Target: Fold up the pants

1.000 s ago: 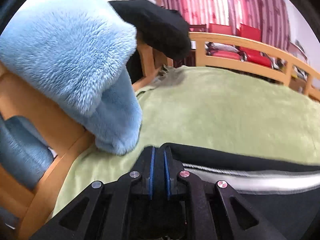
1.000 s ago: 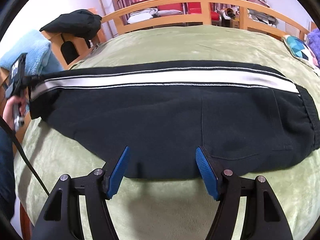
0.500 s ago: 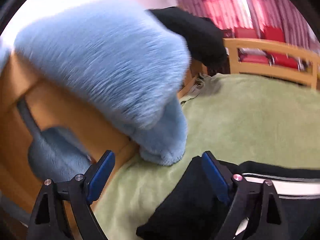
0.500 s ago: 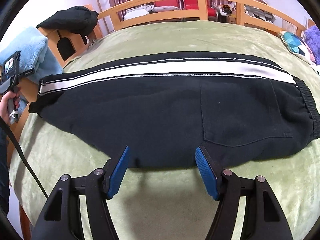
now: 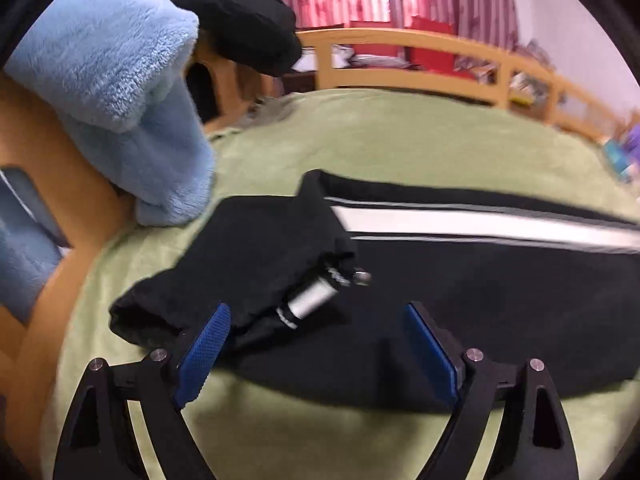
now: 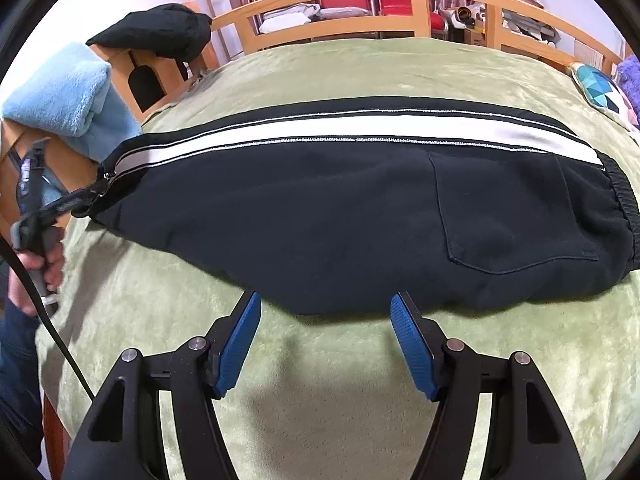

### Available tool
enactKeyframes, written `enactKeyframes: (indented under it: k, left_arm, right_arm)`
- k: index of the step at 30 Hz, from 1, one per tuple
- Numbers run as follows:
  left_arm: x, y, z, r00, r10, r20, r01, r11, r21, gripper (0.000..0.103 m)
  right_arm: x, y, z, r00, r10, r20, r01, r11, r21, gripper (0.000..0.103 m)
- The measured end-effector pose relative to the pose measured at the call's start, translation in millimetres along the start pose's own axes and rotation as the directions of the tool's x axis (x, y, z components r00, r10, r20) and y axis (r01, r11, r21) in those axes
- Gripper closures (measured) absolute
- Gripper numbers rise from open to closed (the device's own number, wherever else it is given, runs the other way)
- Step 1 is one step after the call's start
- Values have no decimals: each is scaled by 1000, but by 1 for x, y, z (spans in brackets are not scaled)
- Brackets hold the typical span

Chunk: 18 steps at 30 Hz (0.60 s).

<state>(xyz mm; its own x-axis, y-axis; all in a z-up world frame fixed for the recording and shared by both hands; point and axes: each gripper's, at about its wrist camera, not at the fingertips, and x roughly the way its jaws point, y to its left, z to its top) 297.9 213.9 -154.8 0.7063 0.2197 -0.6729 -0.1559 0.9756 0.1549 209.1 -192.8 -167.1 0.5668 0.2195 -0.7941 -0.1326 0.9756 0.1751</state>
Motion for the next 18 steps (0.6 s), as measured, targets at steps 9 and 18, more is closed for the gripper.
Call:
enactKeyframes:
  k: [9, 18]
  left_arm:
    - [46, 53, 84, 970, 212, 117, -207, 977, -51, 90]
    - [44, 119, 111, 869, 488, 81, -480, 871, -102, 16]
  right_arm:
    - [16, -7, -3, 998, -60, -12, 60, 998, 1, 36]
    - [33, -1, -10, 998, -41, -36, 41, 999, 3, 36]
